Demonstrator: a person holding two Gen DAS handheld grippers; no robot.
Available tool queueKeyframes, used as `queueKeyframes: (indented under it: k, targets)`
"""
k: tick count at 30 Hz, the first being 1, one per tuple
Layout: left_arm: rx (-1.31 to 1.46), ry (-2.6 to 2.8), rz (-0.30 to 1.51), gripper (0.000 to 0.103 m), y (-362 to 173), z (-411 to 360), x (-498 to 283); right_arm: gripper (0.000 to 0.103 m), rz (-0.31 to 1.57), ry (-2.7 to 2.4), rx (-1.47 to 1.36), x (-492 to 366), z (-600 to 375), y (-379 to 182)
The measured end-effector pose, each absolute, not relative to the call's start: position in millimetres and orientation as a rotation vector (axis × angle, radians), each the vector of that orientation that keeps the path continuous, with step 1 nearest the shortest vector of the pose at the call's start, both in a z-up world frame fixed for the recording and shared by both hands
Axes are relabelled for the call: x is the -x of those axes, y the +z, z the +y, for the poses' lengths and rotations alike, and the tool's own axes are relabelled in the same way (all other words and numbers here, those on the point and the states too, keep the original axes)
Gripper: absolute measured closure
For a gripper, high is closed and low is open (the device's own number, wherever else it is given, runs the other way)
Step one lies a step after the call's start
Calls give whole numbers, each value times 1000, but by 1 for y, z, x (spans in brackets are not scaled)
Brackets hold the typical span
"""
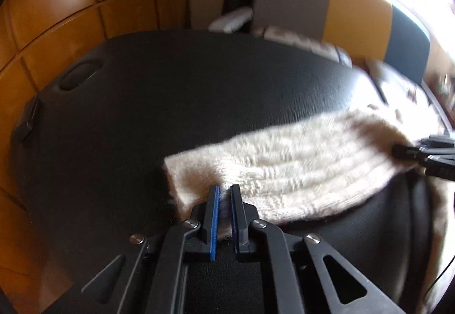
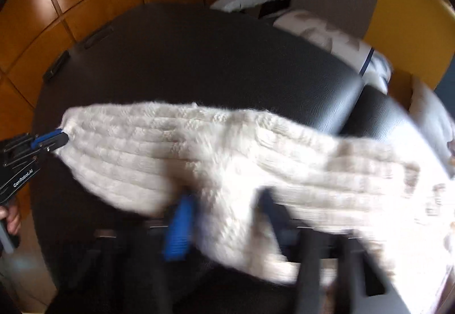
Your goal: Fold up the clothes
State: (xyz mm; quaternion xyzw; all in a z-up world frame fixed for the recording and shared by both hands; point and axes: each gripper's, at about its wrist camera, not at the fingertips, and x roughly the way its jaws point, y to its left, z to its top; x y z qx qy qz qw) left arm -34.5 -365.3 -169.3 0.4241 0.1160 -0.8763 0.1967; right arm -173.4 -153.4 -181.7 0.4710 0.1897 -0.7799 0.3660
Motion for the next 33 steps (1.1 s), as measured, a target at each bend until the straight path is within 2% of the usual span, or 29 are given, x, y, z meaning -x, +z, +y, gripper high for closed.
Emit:
queueKeyframes:
  k: [4, 10, 11, 13, 14, 15, 16, 18, 20, 25, 33]
  targets:
    - [-1138, -2386, 319, 99, -158, -390, 33, 88, 421, -1997, -1179, 171, -162, -168]
    - [-1261, -2245, 260, 99, -186, -416, 43, 85, 327, -1943, -1234, 173, -181, -187]
    - [-1271, -2239, 250, 99, -184, -415, 45, 81, 317, -1941, -1233, 172, -182, -190]
    - [-1285, -2230, 272, 98, -181, -416, 46, 66, 241, -1912, -1254, 176, -177, -189]
    - [-1291, -2226, 307, 97, -179, -419, 46, 54, 197, -1902, -1260, 177, -170, -184]
    - [-1281, -2223, 343, 94, -174, -421, 43, 49, 153, -1891, -1266, 179, -164, -179]
    - [-1262, -2220, 381, 94, -168, -422, 40, 48, 118, -1891, -1257, 179, -154, -173]
    - [-1203, -2221, 403, 94, -151, -419, 36, 37, 74, -1923, -1204, 178, -124, -156]
    - [-1147, -2285, 421, 94, -128, -408, 36, 32, 51, -1985, -1170, 180, -87, -144]
    - [-1209, -2727, 493, 87, -84, -326, 82, 29, 33, -2192, -1204, 193, 29, -142]
    - [-1681, -3210, 453, 79, -81, -102, 235, 26, -69, -2451, -1363, 237, 193, -180]
